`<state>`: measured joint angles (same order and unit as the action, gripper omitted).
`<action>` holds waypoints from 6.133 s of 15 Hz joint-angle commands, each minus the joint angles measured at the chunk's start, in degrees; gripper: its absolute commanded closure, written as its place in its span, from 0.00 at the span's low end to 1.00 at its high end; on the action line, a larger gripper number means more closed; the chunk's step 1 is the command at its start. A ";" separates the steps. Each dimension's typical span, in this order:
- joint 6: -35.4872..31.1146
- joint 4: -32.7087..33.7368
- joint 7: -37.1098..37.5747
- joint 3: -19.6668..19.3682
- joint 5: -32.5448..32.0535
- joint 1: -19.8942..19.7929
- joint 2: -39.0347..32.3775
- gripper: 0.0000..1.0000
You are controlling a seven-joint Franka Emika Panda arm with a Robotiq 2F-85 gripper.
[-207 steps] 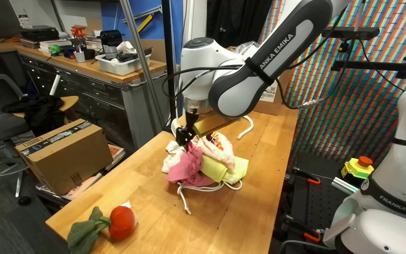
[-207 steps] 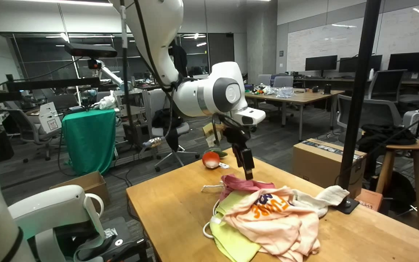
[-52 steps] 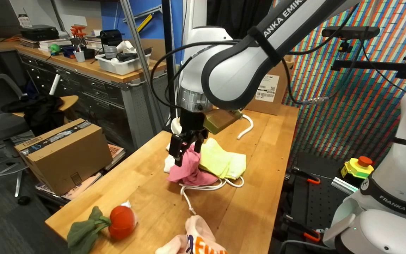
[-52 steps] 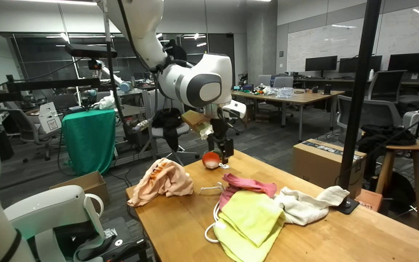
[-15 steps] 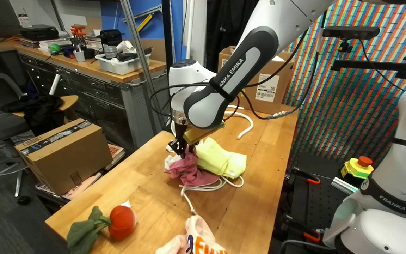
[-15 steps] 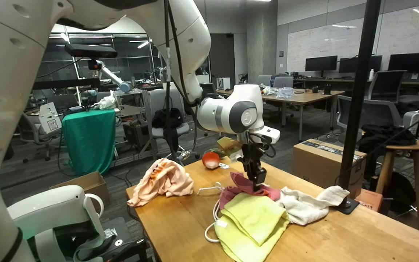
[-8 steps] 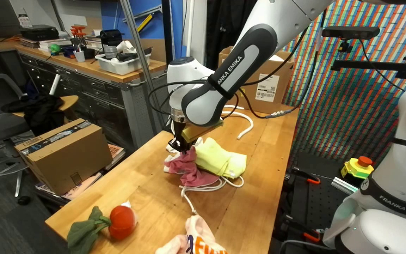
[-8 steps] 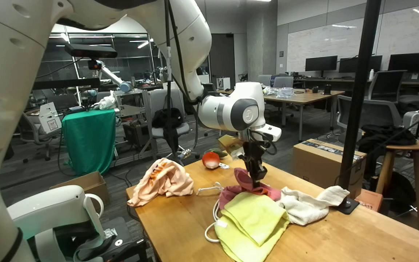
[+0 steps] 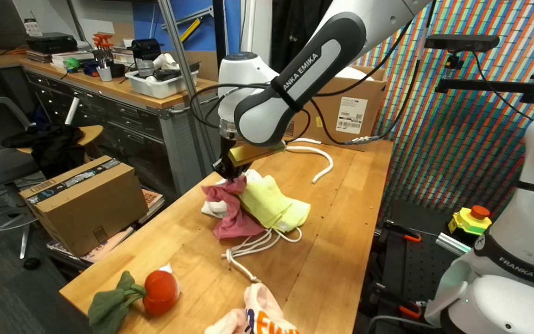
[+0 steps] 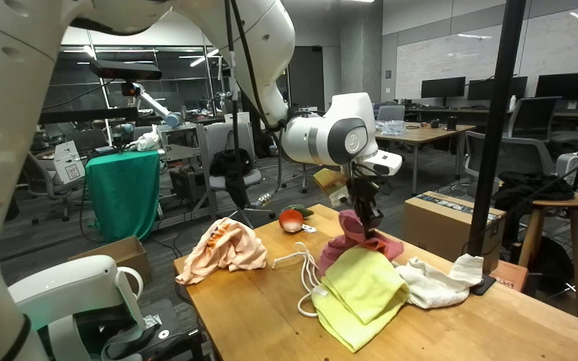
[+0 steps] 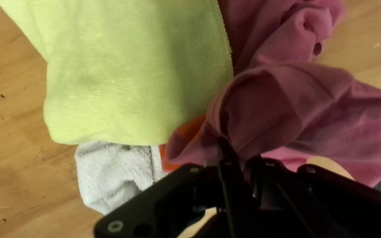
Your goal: Move the white rope to the right, move the radish to the left, move the peach shirt to the left, move the pink shirt to the right, move the yellow towel to the right, move the white towel forwards
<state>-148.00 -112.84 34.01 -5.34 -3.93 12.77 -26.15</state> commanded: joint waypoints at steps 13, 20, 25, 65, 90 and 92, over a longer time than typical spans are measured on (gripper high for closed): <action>-9.49 -6.30 -3.13 1.14 8.47 -9.00 22.06 0.97; -6.90 -8.14 -1.83 0.23 4.62 -12.39 26.67 0.96; -6.39 -7.58 -0.13 -0.20 1.88 -15.27 27.18 0.96; 7.43 26.00 15.42 -9.31 -1.05 -16.28 -11.78 0.97; 16.85 26.90 12.56 -5.56 5.63 -17.98 -16.12 0.44; 17.05 26.69 12.46 -5.60 5.60 -17.78 -15.59 0.28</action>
<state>-132.81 -87.96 48.09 -11.02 0.28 -4.90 -41.75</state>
